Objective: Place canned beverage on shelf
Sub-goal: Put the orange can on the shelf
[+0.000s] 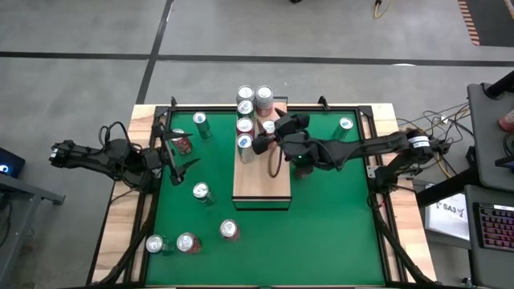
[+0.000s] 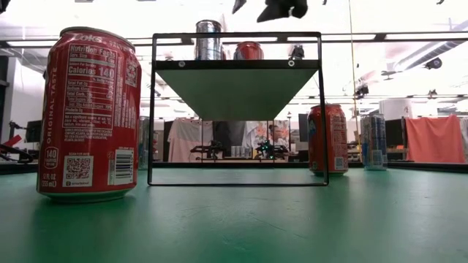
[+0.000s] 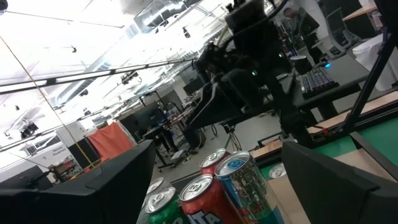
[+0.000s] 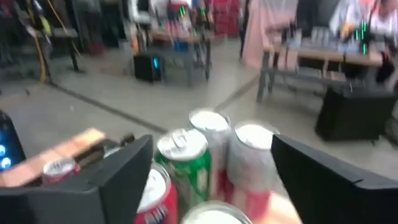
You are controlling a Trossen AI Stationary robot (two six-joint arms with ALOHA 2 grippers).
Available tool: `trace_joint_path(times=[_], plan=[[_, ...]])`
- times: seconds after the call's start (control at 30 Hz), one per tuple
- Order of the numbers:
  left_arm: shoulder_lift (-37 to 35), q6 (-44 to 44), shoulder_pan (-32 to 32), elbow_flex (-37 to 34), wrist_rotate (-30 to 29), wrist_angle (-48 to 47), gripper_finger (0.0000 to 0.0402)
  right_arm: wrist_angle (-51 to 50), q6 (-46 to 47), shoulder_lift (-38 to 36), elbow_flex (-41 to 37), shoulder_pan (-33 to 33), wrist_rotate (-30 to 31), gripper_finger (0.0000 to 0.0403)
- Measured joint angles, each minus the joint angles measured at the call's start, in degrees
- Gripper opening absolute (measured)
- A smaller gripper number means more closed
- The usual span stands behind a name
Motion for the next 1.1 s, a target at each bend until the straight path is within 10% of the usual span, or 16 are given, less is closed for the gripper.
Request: trace_joint_path(times=[0.4, 1.1], plan=[[0.04, -0.02, 0.00, 0.00, 0.02, -0.01, 0.0333, -56.54, 47.32, -2.00, 7.93, -0.13, -2.17, 0.0026], [0.25, 0.10, -0.01, 0.02, 0.04, 0.08, 0.0333, -42.25, 45.61, 1.14, 1.43, -0.52, -4.60, 0.0009]])
